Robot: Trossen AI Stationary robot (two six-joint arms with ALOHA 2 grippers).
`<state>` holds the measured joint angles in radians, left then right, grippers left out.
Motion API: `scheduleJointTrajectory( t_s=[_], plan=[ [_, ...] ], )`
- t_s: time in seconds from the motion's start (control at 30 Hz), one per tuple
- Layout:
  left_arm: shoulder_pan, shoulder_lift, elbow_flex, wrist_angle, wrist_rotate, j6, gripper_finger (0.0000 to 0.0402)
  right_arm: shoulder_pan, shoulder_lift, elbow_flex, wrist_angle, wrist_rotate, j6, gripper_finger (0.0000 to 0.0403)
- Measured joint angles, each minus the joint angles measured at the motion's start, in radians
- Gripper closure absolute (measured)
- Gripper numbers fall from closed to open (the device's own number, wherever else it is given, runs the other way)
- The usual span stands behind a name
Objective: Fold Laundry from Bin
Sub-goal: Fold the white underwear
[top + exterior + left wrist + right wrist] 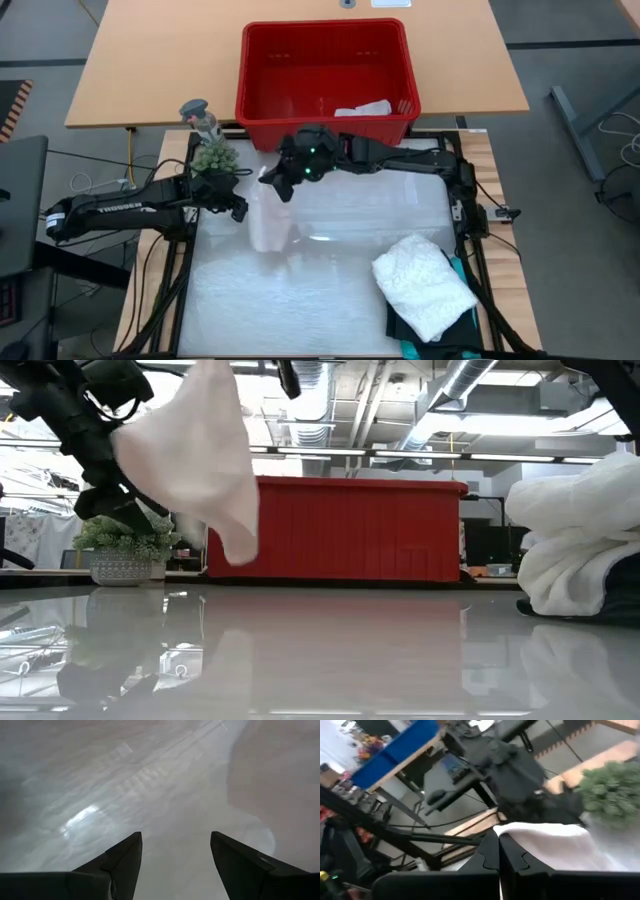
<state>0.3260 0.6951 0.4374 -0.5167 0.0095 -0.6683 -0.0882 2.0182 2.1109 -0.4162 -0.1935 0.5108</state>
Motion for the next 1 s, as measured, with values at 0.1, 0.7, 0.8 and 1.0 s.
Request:
scheduleJointTrajectory(
  t_s=[0.1,0.7,0.8,1.0],
  plan=[
    [0.000,-0.002,0.000,-0.005,0.000,-0.003,0.0177,0.014,-0.002,0.001,0.044,-0.020,0.005,0.0388],
    [0.000,-0.002,0.000,-0.017,-0.022,0.000,0.0177,0.078,-0.014,-0.409,-0.448,-0.099,0.089,0.0364],
    [0.000,-0.002,0.000,-0.016,-0.033,0.005,0.0177,0.113,-0.010,-0.419,-0.557,-0.054,-0.007,0.0357],
    [-0.001,-0.002,0.000,0.009,-0.042,0.012,0.0177,0.141,-0.027,-0.386,-0.669,-0.061,-0.141,0.0317]
  ],
)
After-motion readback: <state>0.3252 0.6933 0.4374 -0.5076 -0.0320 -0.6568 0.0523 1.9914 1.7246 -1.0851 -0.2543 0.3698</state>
